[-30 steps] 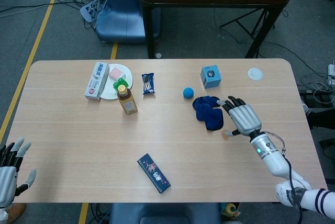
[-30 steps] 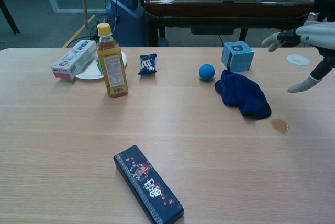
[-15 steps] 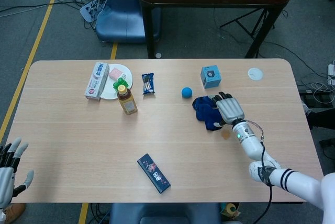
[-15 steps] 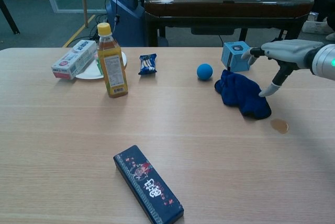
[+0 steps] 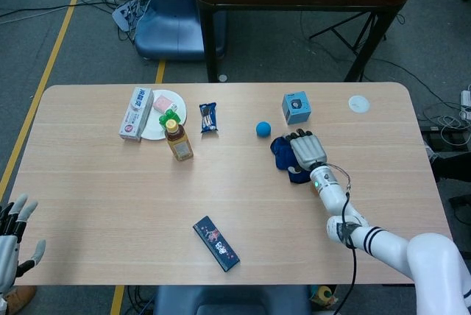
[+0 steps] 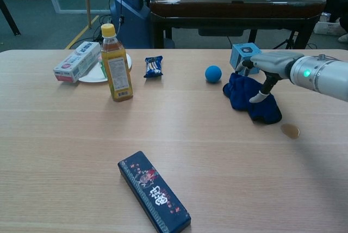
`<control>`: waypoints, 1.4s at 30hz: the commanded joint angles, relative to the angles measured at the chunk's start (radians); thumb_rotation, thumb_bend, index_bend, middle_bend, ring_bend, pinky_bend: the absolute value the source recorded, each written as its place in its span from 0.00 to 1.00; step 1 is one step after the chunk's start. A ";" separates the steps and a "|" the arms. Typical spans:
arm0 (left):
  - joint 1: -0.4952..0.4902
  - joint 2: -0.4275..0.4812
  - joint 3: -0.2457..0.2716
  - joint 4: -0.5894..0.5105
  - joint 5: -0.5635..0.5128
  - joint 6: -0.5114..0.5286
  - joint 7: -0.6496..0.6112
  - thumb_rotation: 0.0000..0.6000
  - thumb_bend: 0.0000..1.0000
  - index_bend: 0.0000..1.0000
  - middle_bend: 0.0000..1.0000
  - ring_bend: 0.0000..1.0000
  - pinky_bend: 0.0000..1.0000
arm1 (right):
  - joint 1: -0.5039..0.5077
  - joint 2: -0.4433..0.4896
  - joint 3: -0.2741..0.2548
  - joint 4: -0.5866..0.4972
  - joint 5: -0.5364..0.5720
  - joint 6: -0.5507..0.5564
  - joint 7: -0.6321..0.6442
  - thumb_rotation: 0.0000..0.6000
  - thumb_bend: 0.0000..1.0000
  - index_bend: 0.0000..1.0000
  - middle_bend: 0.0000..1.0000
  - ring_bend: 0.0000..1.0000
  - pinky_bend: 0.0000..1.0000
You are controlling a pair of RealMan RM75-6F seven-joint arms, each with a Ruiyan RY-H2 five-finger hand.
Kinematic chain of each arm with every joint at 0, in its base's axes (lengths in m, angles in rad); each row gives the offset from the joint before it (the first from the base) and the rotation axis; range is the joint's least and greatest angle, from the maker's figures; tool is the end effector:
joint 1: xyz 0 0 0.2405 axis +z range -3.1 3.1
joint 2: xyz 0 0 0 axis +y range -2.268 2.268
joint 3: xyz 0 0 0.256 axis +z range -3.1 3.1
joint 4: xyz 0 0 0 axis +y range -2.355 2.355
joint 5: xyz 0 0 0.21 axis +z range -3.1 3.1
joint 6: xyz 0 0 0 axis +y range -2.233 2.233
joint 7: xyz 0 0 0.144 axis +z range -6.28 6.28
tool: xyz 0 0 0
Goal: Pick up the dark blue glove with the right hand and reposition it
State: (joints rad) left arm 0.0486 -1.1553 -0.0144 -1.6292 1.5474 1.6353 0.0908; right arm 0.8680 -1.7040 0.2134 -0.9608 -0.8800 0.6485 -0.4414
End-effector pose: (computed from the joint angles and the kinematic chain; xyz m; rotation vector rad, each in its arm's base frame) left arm -0.3134 0.1315 0.1589 -1.2958 -0.8529 -0.8656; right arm -0.2060 -0.4213 -0.0373 1.8227 -0.9375 0.5318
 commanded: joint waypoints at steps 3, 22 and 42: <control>0.004 0.002 0.000 0.002 -0.002 0.004 -0.003 1.00 0.33 0.11 0.00 0.04 0.00 | 0.025 -0.052 -0.004 0.080 0.013 -0.021 0.002 1.00 0.39 0.28 0.29 0.19 0.25; 0.008 -0.003 -0.002 0.010 -0.001 0.005 -0.008 1.00 0.33 0.11 0.00 0.04 0.00 | -0.093 0.104 -0.022 -0.062 -0.255 0.168 0.302 1.00 0.74 0.69 0.56 0.59 0.72; -0.011 -0.015 0.000 0.012 0.015 -0.019 -0.002 1.00 0.33 0.11 0.00 0.04 0.00 | -0.366 0.589 -0.130 -0.567 -0.463 0.440 0.424 1.00 0.74 0.69 0.57 0.61 0.74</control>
State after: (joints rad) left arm 0.0385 -1.1694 -0.0149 -1.6178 1.5609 1.6169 0.0891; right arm 0.5072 -1.1190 0.0899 -1.5224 -1.3364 1.0887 -0.0148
